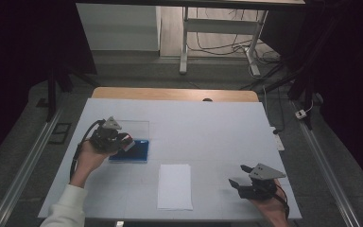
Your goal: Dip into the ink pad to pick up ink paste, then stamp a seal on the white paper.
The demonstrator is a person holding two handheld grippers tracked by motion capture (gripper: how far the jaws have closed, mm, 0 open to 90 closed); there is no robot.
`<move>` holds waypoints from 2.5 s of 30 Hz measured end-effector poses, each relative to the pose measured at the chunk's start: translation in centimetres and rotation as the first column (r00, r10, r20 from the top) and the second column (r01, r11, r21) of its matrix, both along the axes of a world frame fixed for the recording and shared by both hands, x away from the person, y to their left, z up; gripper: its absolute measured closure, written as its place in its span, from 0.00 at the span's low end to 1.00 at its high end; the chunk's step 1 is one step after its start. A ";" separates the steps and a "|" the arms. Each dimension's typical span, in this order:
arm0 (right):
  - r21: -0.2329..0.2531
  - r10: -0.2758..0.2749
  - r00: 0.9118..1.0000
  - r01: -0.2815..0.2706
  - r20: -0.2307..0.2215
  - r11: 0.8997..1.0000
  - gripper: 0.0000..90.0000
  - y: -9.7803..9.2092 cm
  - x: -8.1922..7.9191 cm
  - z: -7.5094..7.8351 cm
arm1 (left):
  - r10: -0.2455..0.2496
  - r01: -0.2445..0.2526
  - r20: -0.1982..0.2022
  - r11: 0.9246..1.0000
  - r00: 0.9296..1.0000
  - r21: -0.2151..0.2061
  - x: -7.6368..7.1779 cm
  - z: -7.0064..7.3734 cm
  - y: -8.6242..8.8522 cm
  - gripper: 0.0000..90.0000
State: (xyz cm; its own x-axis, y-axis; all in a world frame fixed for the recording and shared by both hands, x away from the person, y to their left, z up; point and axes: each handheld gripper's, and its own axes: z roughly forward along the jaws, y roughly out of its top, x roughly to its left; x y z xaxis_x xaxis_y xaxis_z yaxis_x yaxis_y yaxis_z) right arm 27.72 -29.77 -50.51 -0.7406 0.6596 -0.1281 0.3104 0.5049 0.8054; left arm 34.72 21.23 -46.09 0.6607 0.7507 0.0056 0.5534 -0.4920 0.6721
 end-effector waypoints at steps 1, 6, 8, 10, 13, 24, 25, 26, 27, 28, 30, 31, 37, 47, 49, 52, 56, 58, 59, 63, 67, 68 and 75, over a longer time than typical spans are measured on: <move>0.001 -0.001 1.000 0.001 0.000 1.000 0.32 0.0 0.0 0.0 | 0.001 -0.001 -0.001 1.000 1.000 -0.006 0.0 0.0 0.1 0.78; 0.001 -0.003 1.000 0.003 0.000 1.000 0.32 -0.2 0.0 0.0 | 0.010 -0.010 0.008 0.999 1.000 -0.033 -0.2 0.3 0.7 0.78; 0.006 -0.003 1.000 0.003 0.002 1.000 0.32 -0.2 0.0 0.0 | 0.007 -0.007 0.011 0.999 1.000 -0.045 -0.3 0.4 0.8 0.78; 0.005 -0.003 1.000 0.003 0.002 1.000 0.32 -0.2 0.0 0.0 | 0.002 -0.001 0.016 0.998 1.000 -0.057 -0.4 0.6 0.9 0.78; 0.001 -0.003 1.000 0.003 0.000 1.000 0.32 -0.2 0.0 0.0 | -0.006 0.007 0.014 0.997 1.000 -0.075 -0.6 0.8 1.0 0.78; -0.001 -0.006 1.000 0.006 0.001 1.000 0.32 -0.2 0.0 0.0 | -0.056 0.058 0.023 0.994 0.998 -0.092 -1.6 1.8 0.0 0.78; -0.001 -0.003 1.000 0.003 0.000 1.000 0.32 -0.2 0.0 0.0 | -0.061 0.063 0.021 0.993 0.998 -0.097 -1.6 1.9 -0.1 0.78; -0.002 -0.003 1.000 0.003 0.002 1.000 0.32 -0.2 -0.1 0.0 | -0.066 0.068 0.021 0.993 0.998 -0.096 -1.7 1.9 -0.2 0.78; -0.007 -0.001 1.000 0.001 0.002 1.000 0.32 -0.2 -0.1 0.0 | -0.072 0.073 0.021 0.993 0.997 -0.097 -1.7 2.0 -0.3 0.78; -0.007 -0.001 1.000 0.001 0.002 1.000 0.32 -0.1 -0.1 0.0 | -0.075 0.077 0.022 0.992 0.997 -0.096 -1.8 2.0 -0.4 0.78; -0.008 0.000 1.000 0.000 0.001 1.000 0.32 -0.1 -0.1 0.0 | -0.085 0.087 0.022 0.991 0.996 -0.101 -1.9 2.2 -0.5 0.78; -0.007 0.000 1.000 0.000 0.001 1.000 0.32 -0.1 -0.1 0.0 | -0.088 0.090 0.022 0.990 0.996 -0.106 -2.0 2.3 -0.5 0.78; -0.008 0.001 1.000 -0.001 0.000 1.000 0.32 -0.1 -0.1 0.0 | -0.110 0.112 0.028 0.987 0.994 -0.117 -2.4 2.7 -0.9 0.78; -0.005 -0.002 1.000 0.002 -0.001 1.000 0.32 -0.1 -0.1 -0.1 | -0.151 0.155 0.040 0.981 0.988 -0.118 -3.1 3.3 -2.0 0.78; -0.005 -0.002 1.000 0.002 -0.003 1.000 0.32 -0.1 -0.1 -0.1 | -0.164 0.168 0.040 0.979 0.986 -0.116 -3.3 3.4 -2.3 0.78; -0.012 -0.001 1.000 0.001 -0.004 1.000 0.32 -0.1 -0.1 -0.1 | -0.177 0.180 0.035 0.977 0.984 -0.115 -3.4 3.5 -2.7 0.78; -0.014 0.001 1.000 -0.001 -0.009 1.000 0.32 0.0 -0.1 -0.2 | -0.197 0.200 0.035 0.973 0.980 -0.116 -3.6 3.5 -3.2 0.78; -0.014 0.001 1.000 -0.002 -0.010 1.000 0.32 0.0 -0.1 -0.2 | -0.204 0.207 0.038 0.972 0.978 -0.114 -3.7 3.6 -3.5 0.78; -0.014 0.002 1.000 -0.002 -0.009 1.000 0.32 0.0 -0.1 -0.2 | -0.209 0.212 0.038 0.971 0.977 -0.111 -3.8 3.6 -3.6 0.78; -0.010 0.000 1.000 0.000 -0.007 1.000 0.33 0.0 -0.1 -0.2 | -0.228 0.230 0.032 0.967 0.973 -0.108 -4.0 3.6 -4.1 0.78; -0.011 -0.002 1.000 0.002 -0.008 1.000 0.33 0.0 -0.1 -0.2 | -0.246 0.249 0.035 0.963 0.969 -0.107 -4.3 3.8 -4.6 0.78; -0.011 0.002 1.000 -0.002 -0.011 1.000 0.33 0.0 -0.1 -0.2 | -0.252 0.254 0.037 0.961 0.967 -0.108 -4.4 3.9 -4.8 0.78; -0.012 0.002 1.000 -0.002 -0.011 1.000 0.32 0.0 -0.1 -0.3 | -0.281 0.284 0.040 0.954 0.959 -0.099 -4.8 4.0 -5.7 0.78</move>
State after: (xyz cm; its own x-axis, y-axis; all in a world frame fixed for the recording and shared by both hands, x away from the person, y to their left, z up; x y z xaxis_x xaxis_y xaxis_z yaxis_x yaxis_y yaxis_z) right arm 27.65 -29.75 -50.76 -0.7432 0.6567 -0.1278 0.3184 0.5152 0.7957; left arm 29.95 15.51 -42.10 0.8464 0.5309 -0.0422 0.3840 -0.5535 0.7390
